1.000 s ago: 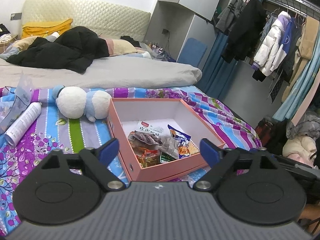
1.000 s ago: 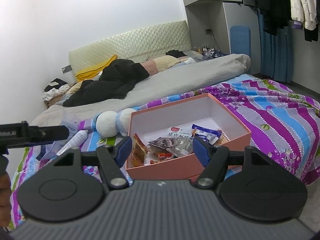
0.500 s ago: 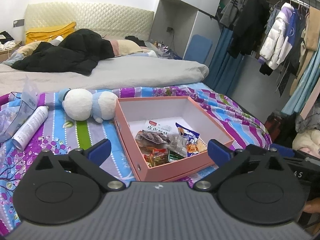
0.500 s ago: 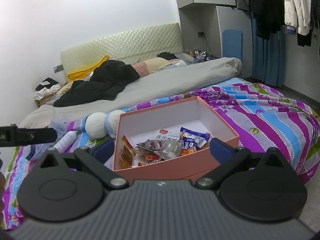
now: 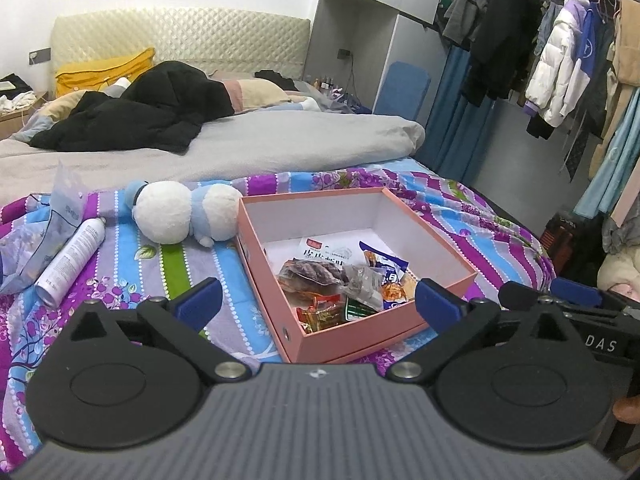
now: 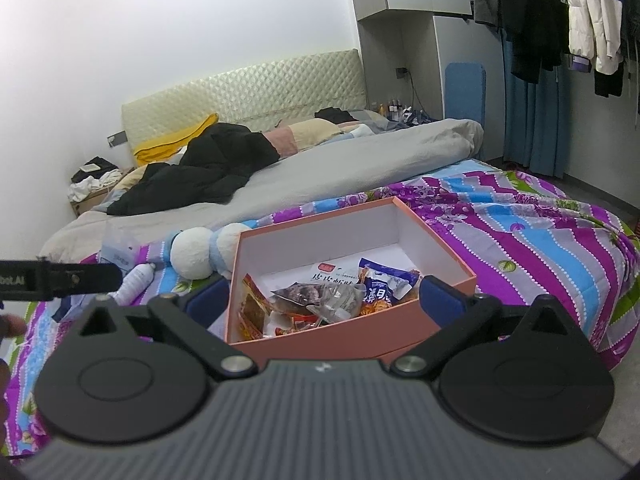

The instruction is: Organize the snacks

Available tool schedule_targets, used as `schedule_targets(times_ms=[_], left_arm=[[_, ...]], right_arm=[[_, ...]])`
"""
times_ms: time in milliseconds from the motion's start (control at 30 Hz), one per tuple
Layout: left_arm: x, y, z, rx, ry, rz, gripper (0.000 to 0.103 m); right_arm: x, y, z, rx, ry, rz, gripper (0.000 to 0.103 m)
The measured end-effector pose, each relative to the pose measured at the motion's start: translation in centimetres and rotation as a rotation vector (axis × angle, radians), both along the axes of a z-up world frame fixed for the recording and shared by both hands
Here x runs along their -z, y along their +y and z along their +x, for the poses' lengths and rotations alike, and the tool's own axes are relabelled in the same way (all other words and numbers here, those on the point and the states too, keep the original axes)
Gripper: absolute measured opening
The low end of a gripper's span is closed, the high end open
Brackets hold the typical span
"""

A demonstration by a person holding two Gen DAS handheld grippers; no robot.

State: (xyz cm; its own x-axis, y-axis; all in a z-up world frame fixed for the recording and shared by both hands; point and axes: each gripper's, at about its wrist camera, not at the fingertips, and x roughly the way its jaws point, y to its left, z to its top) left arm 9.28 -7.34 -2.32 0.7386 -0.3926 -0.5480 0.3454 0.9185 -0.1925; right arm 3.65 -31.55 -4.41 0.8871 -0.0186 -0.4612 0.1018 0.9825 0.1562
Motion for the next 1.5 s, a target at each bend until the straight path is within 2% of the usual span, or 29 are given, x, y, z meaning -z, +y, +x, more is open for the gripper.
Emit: schedule_targets(times_ms=[1500], left_arm=[[-0.10, 0.19, 0.00, -0.019, -0.001, -0.002, 0.103]], right_arm=[[-0.22, -0.21, -0.11, -0.003, 0.002, 0.000, 0.103]])
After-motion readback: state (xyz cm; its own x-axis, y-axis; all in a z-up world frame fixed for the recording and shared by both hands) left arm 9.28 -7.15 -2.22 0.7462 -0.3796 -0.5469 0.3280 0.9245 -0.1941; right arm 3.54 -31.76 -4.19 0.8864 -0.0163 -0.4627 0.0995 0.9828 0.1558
